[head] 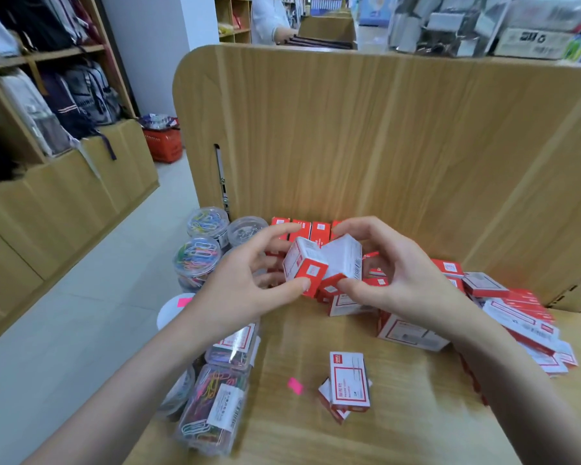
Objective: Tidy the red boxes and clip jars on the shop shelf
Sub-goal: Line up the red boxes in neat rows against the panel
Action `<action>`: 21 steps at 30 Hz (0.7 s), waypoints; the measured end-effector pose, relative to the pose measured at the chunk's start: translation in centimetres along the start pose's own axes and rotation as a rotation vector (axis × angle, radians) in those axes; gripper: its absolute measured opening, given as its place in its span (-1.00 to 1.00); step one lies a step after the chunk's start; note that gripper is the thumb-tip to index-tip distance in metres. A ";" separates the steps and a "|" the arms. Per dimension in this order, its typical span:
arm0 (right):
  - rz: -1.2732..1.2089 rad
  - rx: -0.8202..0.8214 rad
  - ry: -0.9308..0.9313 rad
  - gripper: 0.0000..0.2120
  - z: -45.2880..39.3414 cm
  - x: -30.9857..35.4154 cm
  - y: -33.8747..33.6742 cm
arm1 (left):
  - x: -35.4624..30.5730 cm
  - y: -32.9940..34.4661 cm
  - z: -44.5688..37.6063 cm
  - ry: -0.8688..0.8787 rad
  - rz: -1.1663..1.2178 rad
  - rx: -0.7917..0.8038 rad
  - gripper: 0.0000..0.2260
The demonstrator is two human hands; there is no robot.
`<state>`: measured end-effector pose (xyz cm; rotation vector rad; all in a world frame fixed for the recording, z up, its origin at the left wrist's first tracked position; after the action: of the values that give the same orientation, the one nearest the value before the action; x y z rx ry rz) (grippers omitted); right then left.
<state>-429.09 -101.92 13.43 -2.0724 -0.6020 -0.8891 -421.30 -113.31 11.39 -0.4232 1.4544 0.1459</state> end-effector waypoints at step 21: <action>-0.354 -0.357 0.114 -0.47 -1.9 -1.4 -0.3 | -1.6 -0.7 -1.3 -0.006 0.131 -0.086 -0.53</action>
<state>-430.95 -103.39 13.35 -2.2441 -0.8108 -1.3937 -422.48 -114.21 13.00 -0.3970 1.4736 0.3151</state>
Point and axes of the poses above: each hand's wrist, its own z-axis away from the middle knuckle, its own y-axis out of the palm, x = y × z, the point moved 10 cm from there along -z, towards the middle knuckle, and after that the axes turned 14 degrees about -y, right-handed, at the moved point
